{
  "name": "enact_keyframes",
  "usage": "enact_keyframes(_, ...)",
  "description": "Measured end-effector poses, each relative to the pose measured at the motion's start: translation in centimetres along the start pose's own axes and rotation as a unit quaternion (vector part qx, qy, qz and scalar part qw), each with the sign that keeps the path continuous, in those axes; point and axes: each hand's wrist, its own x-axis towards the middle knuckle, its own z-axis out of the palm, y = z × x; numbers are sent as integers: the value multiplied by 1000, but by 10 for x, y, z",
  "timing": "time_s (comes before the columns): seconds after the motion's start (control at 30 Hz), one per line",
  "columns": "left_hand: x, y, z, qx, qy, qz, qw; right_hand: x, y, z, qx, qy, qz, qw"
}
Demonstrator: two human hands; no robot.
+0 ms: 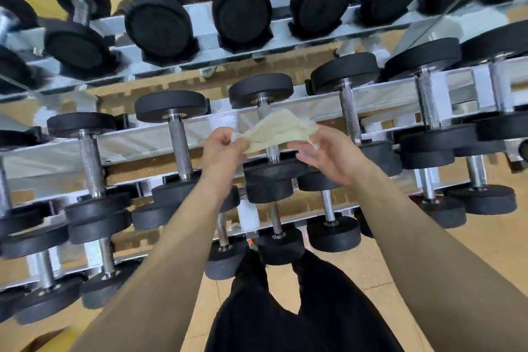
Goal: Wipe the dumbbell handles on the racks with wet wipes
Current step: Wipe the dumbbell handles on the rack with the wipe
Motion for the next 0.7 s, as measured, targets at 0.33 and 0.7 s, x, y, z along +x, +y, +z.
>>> enact_keyframes(0.33,-82,12,56,-130,-22,-92,987,-51,-8,-31,215,-61,51,973)
enact_keyframes(0.7,-119,-3,178,-401,51,-163,900,-82,-52,-147,104,-38,10,994)
